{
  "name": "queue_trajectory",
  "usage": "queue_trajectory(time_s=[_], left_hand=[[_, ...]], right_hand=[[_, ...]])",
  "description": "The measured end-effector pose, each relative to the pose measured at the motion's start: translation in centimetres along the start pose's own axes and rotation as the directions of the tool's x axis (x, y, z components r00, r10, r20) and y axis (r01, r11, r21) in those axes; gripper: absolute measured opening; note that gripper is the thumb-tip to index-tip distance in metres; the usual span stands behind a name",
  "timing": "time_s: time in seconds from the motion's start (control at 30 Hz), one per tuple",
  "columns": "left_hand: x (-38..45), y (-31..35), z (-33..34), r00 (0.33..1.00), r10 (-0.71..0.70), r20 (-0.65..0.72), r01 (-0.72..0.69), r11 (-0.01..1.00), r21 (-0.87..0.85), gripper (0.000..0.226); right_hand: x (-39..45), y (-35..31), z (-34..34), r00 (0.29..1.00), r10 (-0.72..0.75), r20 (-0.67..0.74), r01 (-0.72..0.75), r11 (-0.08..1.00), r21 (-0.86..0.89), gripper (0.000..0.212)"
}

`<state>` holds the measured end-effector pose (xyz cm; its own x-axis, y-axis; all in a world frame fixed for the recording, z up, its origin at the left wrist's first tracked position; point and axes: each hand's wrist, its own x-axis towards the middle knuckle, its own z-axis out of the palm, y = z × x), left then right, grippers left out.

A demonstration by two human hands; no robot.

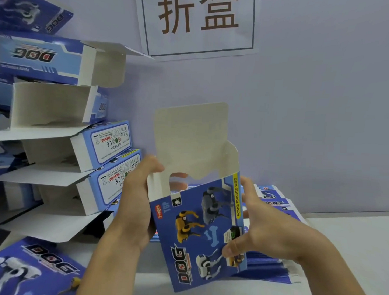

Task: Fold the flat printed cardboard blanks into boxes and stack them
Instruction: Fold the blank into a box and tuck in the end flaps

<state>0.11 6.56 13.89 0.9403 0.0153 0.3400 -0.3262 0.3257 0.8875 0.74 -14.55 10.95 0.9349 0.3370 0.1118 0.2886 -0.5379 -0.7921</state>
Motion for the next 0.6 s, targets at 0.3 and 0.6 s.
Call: queue_trajectory(time_s=[0.3,0.6], left_hand=[[-1.7,0.6,1.5,0.973,-0.200,0.117,0.182,0.972,0.149,0.030],[-1.5,0.6,0.5,0.951,-0.279,-0.133,0.309,0.835,0.455,0.024]], right_hand=[[-1.4,1.0,-0.7,0.990,0.104,0.096,-0.093,0.989,-0.113,0.104],[-2.0,2.7,1.3,0.993,0.115,0.039,-0.114,0.993,-0.021,0.096]])
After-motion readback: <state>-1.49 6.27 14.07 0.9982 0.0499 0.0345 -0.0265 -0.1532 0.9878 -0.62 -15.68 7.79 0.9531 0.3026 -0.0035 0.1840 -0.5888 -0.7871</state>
